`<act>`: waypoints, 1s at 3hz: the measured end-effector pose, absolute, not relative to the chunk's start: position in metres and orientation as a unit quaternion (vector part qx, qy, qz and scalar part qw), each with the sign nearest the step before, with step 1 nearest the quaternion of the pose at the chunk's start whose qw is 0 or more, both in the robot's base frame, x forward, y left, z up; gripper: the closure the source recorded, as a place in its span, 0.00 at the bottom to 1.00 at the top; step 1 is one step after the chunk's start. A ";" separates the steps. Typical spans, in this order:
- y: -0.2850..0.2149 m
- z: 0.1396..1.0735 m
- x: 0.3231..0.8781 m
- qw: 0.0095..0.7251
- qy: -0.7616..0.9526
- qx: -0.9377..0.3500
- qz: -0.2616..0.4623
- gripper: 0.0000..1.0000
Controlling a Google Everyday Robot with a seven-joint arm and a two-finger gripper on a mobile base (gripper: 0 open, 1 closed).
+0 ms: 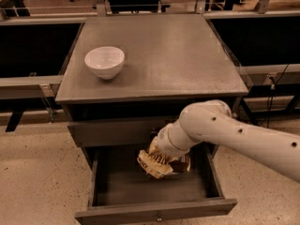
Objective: Pick brown chip bag from middle drawer and place on counter
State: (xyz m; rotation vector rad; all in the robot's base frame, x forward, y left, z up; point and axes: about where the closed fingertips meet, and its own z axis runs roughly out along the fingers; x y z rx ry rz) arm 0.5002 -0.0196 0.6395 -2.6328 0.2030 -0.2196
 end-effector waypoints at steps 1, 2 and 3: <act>-0.015 0.713 0.513 0.241 0.062 -0.964 -0.095 1.00; 0.002 0.780 0.528 0.223 0.050 -0.966 -0.120 1.00; 0.011 0.837 0.550 0.195 0.070 -0.967 -0.151 1.00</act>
Offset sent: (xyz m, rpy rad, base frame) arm 0.0479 0.0488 0.2300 -0.1055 -0.1553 0.0273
